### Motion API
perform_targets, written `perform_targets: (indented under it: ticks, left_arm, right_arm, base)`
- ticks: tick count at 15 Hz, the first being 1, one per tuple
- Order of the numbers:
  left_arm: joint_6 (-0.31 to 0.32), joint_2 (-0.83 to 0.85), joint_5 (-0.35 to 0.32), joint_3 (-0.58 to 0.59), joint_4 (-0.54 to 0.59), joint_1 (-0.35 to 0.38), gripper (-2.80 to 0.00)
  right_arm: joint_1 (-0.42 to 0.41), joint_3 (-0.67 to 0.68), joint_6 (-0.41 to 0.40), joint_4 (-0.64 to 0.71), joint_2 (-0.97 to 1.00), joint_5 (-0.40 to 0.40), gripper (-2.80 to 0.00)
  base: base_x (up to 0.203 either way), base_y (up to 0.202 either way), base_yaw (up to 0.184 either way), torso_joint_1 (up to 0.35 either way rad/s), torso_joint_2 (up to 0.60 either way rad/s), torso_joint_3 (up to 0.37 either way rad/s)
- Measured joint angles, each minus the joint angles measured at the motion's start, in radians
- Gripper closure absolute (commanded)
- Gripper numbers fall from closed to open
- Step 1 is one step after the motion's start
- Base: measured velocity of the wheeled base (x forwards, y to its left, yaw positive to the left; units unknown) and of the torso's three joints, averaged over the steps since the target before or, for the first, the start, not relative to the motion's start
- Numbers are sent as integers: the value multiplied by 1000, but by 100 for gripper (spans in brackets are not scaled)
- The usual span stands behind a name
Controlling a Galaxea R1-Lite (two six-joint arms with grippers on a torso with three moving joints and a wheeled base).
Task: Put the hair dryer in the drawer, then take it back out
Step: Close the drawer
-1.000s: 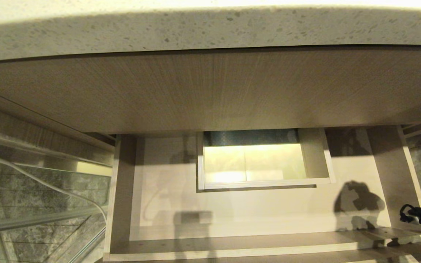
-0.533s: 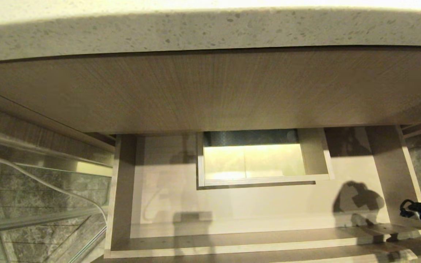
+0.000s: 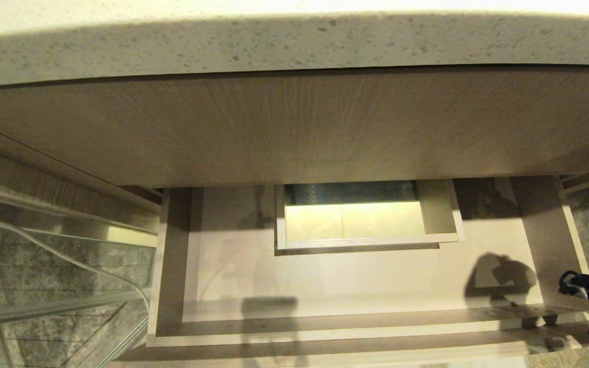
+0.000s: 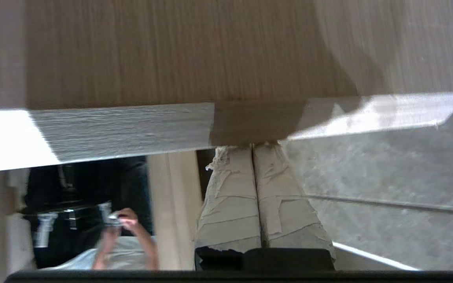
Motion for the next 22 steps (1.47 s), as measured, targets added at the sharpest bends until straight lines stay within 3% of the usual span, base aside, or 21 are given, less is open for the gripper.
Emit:
perform_targets:
  ticks: [11,22]
  left_arm:
    - [0,0,0,0,0,0,0]
    - [0,0,0,0,0,0,0]
  right_arm:
    - [7,-59,-39,-31,-31,79,0]
    - [-6,-197,-213,-14,-153,347,0]
  base:
    - [0,0,0,0,0,0]
    - [0,0,0,0,0,0]
